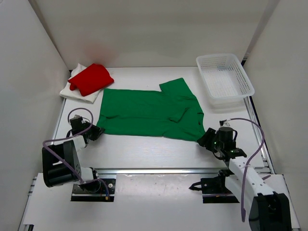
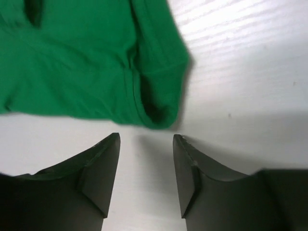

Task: Fold and stack the t-shirts
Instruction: Fold the flattened tshirt in 1/3 of the way

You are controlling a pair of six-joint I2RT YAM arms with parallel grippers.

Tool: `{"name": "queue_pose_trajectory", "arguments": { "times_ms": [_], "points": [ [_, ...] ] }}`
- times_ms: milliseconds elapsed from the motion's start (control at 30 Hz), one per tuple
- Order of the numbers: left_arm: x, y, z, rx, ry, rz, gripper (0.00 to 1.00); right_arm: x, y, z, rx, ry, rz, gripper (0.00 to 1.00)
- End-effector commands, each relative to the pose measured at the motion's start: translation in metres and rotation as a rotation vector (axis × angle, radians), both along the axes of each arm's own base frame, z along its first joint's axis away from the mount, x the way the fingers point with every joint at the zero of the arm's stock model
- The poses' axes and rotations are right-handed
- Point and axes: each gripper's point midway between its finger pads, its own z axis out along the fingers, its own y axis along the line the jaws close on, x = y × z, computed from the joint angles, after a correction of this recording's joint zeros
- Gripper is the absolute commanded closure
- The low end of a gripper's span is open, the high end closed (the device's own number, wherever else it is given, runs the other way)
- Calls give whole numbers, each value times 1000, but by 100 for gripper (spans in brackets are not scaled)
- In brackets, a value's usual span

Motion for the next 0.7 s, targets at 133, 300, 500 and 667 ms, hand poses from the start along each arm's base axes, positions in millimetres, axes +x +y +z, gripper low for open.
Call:
{"name": "queue_pose_trajectory", "arguments": {
  "times_ms": [133,300,500,667],
  "points": [
    [24,9,14,67,-29,20,100,37,-28,-4,3,-53,-123,77],
    [15,13,17,98,-13,17,100,45,-27,5,4,-64,-120,100],
    [-38,16,-2,96,104,12,100,10,-33,4,65,-8,-185,100],
    [-77,12,-10,87,168,-15,100,-7,-25,14,132,4,-251,100]
  ]
}}
